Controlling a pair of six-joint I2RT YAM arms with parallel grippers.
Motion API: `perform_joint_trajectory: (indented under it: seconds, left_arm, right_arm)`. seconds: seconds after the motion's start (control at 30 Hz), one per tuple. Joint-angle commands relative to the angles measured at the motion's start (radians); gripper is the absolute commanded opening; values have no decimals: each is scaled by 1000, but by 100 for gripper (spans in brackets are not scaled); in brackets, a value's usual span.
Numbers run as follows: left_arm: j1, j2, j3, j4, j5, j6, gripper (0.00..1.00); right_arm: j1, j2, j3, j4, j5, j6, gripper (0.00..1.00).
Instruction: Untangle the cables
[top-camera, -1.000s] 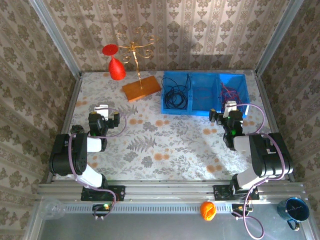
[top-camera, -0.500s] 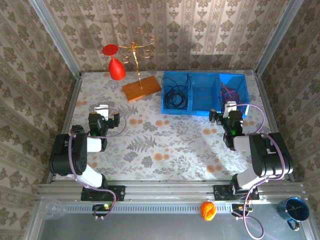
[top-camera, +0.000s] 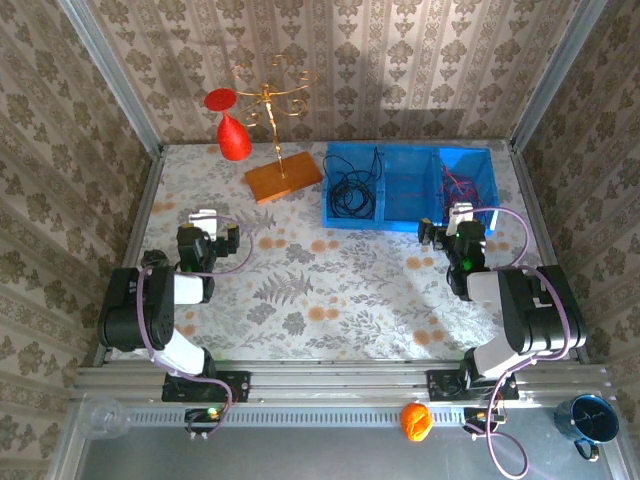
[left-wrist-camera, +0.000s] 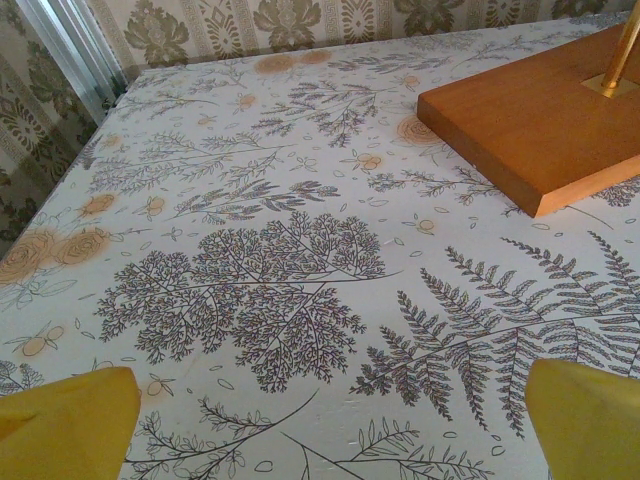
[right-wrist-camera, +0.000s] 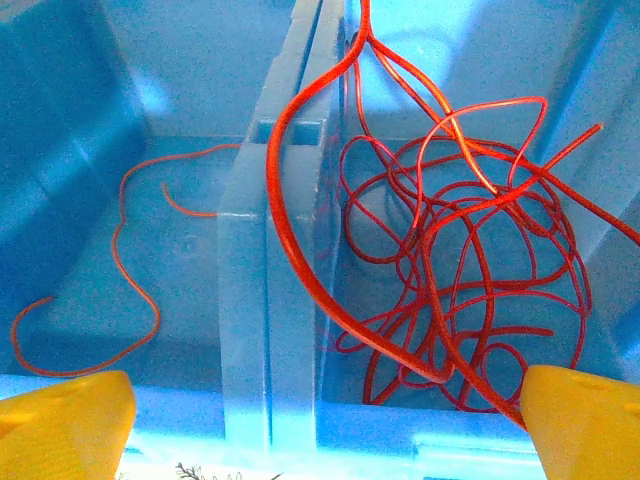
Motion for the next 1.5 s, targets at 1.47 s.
perform_joint_trajectory:
  seconds: [1.47]
  left_arm:
    - [-5,-10,0,3,-11,9,100]
  right_arm:
    - [7,-1,9,-8,14,1,100]
